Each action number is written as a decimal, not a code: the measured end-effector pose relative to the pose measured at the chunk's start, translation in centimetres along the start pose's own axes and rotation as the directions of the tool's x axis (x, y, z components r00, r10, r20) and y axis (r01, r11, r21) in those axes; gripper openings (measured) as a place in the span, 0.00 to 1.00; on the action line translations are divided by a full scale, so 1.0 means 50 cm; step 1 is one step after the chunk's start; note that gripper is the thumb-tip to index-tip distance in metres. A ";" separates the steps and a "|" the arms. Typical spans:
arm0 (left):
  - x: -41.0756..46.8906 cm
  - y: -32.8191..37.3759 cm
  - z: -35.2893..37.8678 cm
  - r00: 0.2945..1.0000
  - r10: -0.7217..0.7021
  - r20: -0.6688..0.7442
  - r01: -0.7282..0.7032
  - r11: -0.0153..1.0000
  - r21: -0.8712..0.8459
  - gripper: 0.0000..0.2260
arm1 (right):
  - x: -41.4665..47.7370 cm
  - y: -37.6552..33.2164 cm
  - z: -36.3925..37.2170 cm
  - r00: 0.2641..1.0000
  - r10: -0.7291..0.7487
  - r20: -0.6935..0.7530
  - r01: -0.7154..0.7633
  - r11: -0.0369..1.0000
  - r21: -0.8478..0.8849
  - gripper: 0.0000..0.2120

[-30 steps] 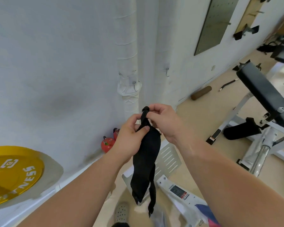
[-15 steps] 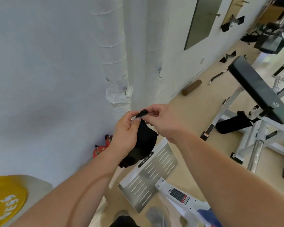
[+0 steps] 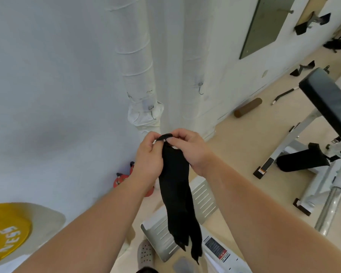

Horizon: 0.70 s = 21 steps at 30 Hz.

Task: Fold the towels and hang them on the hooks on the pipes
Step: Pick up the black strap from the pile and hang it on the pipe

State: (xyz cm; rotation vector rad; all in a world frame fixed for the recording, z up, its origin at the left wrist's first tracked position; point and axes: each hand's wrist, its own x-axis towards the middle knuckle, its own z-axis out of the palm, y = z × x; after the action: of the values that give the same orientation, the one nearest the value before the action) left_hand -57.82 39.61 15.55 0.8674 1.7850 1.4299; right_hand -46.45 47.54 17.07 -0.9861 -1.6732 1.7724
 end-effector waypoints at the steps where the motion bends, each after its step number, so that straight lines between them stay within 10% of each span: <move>1: 0.023 -0.009 -0.006 1.000 -0.017 0.010 0.017 1.000 0.006 0.09 | 0.016 0.007 -0.002 0.996 0.066 0.057 -0.069 0.996 0.049 0.08; 6: 0.133 -0.063 -0.038 0.979 -0.174 0.107 0.176 0.984 -0.010 0.07 | 0.140 0.058 0.003 0.971 0.206 0.122 -0.198 0.978 -0.073 0.11; 21: 0.443 -0.192 0.001 0.939 -0.343 0.016 0.343 0.938 -0.037 0.07 | 0.495 0.210 0.021 0.988 -0.018 -0.151 -0.044 0.915 -0.400 0.07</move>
State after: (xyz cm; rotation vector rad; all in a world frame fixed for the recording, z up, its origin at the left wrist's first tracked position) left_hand -70.66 56.38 3.88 0.5075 1.7909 1.2251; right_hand -61.12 64.93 2.69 -1.2747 -1.9776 1.3419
